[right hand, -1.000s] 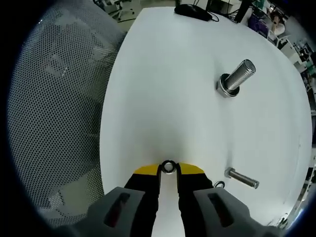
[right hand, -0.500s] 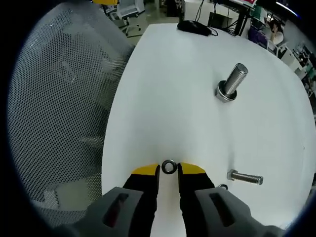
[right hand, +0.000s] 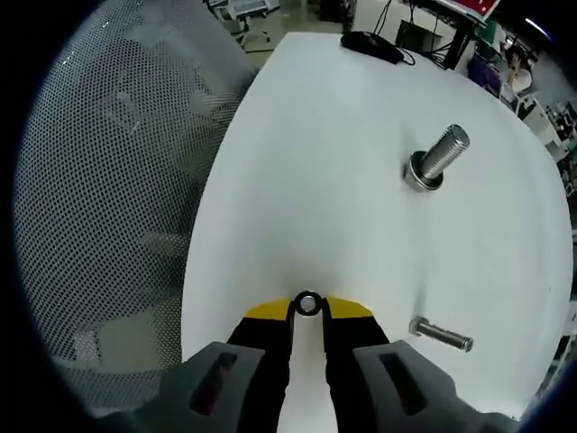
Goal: Place the washer onto the threaded stud by aligning its center hole with the stud, sliding it down to the base, and recovering from edge contact or off-axis alignment until the washer reaches the visible bottom stop.
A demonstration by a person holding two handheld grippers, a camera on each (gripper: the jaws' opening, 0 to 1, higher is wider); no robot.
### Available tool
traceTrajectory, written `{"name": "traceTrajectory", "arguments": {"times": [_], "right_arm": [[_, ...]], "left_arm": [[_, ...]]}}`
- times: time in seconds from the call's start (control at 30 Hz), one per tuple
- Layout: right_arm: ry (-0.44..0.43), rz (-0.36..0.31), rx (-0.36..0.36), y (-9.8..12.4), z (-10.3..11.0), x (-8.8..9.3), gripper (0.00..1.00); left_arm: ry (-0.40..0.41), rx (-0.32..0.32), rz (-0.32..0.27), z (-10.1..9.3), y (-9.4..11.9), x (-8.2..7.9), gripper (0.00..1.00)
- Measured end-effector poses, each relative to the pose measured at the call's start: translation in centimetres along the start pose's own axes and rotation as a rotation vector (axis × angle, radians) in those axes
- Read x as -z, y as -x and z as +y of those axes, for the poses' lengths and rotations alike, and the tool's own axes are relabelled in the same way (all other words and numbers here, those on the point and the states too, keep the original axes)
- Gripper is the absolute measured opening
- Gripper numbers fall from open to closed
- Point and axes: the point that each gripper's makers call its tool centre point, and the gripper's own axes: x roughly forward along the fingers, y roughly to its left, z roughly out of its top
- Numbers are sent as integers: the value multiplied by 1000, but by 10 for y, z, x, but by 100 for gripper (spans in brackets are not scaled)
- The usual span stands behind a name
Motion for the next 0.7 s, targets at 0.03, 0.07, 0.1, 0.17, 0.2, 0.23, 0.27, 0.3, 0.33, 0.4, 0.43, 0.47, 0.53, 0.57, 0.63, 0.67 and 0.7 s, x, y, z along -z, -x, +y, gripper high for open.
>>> {"name": "traceTrajectory", "arguments": {"times": [0.03,0.07,0.1,0.17,0.2,0.23,0.27,0.3,0.33,0.4,0.43,0.47,0.53,0.57,0.63,0.67,0.7], "right_arm": [[3,21,0,0,0,0,15],[5,34,2,-1,0,0,15],[1,46,8,-1,0,-1,15],[-6,70,21,-1,0,0,14],[-20,76,30,-1,0,0,14],[-30,75,35,0,0,0,14],[-45,68,40,0,0,1,14],[-63,56,45,0,-1,0,14],[-79,36,49,0,-1,1,14],[-118,2,49,1,-1,1,14],[-108,1,46,1,-1,2,14],[-117,-6,44,2,-1,2,14],[-165,-14,43,0,-2,3,13],[-182,-23,47,1,-2,2,13],[-233,-63,46,5,-2,-1,13],[-253,-74,49,6,-3,-2,13],[-265,-84,57,11,-6,-1,13]], "left_arm": [[1,-2,-1,0,0,0,24],[1,-3,0,0,0,0,24],[-1,-4,3,1,0,1,24],[-8,-7,6,1,0,1,24],[-7,-7,3,1,0,0,24],[-5,-8,2,1,0,0,24],[-3,-10,2,2,0,0,24],[-2,-11,2,2,0,0,24],[2,-10,1,3,0,0,24],[5,-9,0,3,0,0,24],[7,-8,-2,3,0,0,24],[11,-4,-5,2,0,-1,24],[12,0,-3,1,0,0,24],[9,0,0,1,0,1,24],[6,1,4,0,0,1,24],[5,1,5,0,0,1,24],[4,2,5,0,-1,2,24]]}}
